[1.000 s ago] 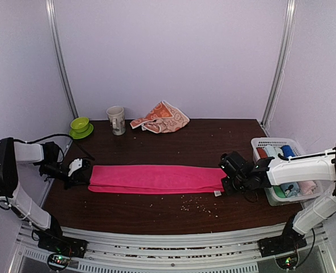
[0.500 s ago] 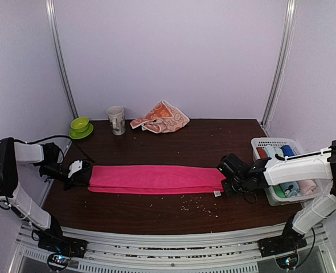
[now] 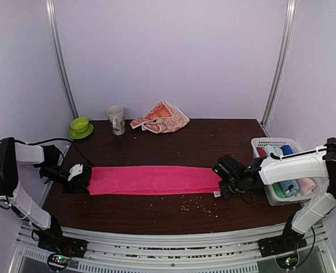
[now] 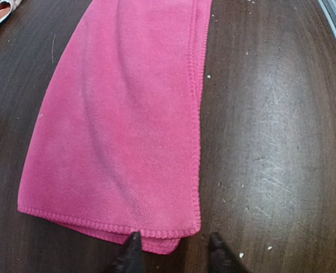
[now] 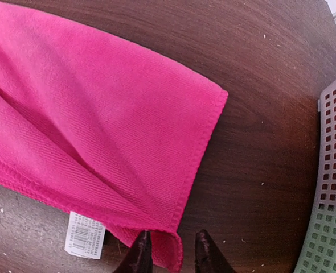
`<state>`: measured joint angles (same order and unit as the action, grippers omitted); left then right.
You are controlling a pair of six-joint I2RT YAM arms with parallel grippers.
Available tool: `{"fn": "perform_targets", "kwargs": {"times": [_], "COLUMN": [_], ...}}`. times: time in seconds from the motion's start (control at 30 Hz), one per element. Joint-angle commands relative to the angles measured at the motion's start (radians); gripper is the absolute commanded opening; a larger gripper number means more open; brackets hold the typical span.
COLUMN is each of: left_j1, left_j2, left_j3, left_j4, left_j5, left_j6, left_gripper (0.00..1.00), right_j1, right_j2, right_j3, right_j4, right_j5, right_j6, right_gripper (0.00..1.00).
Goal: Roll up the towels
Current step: Fold the towel at the center of the board, then adjust the towel at the center of the board.
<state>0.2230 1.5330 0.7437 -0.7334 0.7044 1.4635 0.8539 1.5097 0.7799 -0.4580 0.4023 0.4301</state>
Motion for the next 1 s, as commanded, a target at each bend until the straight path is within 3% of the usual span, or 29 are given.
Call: {"fn": "perform_targets", "kwargs": {"times": [0.0,0.07,0.2,0.33,0.47,0.6,0.73,0.97], "left_j1": [0.009,0.009,0.019,0.028,0.026,0.016,-0.030,-0.065], "left_j2": [-0.010,-0.020,-0.046,-0.021,0.033,0.069,0.100,0.193], "left_j3": [0.011,0.022,0.061,0.168,0.269,0.299,0.291,0.319], "left_j4": [-0.029,-0.049,-0.034,0.021,0.117,0.255,0.291,0.279], "left_j5": [-0.009,-0.012,-0.003,0.072,0.153,0.123,0.052,0.031], "left_j6": [0.024,0.034,-0.005,-0.207,-0.477,-0.691,-0.705,-0.682], "left_gripper": [0.59,0.75,0.87,0.98,0.98,0.97,0.95,0.83], "right_j1": [0.010,0.011,0.016,0.037,0.123,0.203,0.214,0.220], "right_j2": [-0.008,-0.018,-0.049,-0.057,-0.012,0.082,0.202,0.324], "right_j3": [0.041,0.056,0.093,0.146,0.191,0.252,0.330,0.413], "right_j4": [-0.055,-0.078,-0.109,-0.088,0.023,0.187,0.317,0.516], "right_j5": [0.049,0.074,0.103,0.093,0.071,0.069,-0.051,-0.289], "right_j6": [0.020,0.020,-0.001,-0.059,-0.212,-0.389,-0.588,-0.755], "right_gripper": [0.33,0.44,0.62,0.73,0.73,0.68,0.49,0.46]}}
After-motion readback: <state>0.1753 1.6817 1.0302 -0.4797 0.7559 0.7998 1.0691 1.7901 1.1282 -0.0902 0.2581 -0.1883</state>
